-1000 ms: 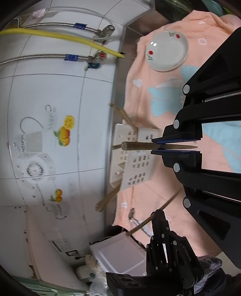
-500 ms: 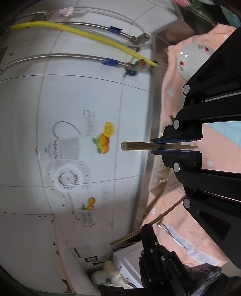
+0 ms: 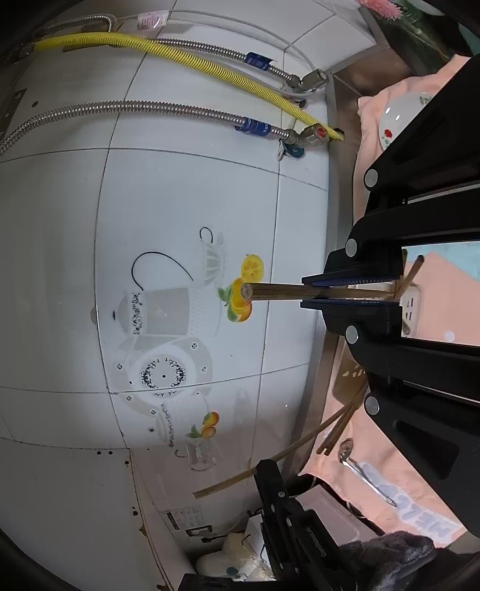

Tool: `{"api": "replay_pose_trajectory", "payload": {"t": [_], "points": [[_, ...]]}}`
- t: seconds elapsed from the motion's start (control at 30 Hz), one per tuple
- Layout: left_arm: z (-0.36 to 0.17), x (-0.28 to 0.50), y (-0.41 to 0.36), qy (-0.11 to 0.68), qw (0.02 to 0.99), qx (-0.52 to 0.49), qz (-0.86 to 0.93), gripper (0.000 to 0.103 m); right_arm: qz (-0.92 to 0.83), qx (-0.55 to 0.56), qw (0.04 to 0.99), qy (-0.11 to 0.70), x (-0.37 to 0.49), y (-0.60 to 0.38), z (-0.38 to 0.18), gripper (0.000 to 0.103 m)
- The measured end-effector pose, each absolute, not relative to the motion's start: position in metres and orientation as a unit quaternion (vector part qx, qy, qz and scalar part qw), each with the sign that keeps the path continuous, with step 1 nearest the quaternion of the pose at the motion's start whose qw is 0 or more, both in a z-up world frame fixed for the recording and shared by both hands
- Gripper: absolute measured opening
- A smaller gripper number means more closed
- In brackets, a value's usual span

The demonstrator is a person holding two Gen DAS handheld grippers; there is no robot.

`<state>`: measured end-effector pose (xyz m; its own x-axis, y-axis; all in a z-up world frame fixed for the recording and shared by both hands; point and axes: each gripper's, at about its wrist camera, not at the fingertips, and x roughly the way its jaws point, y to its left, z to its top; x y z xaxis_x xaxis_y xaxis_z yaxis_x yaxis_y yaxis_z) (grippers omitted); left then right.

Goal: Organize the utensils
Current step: 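Lift both held chopsticks upright and carry them above the white holder, then lower the right tool's chopstick into the holder and open while the left tool releases its own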

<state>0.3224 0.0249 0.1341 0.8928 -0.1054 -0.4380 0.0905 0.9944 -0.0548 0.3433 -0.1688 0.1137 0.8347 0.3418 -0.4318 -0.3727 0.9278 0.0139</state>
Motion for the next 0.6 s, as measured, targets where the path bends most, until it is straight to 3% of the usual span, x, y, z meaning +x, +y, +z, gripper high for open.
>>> {"api": "replay_pose_trajectory", "payload": {"t": [0.6], "points": [[0.095,0.352,0.039,0.254,0.965,-0.050,-0.042,0.005,0.202,-0.025,0.948,0.243,0.367,-0.155,0.084,0.006]]}}
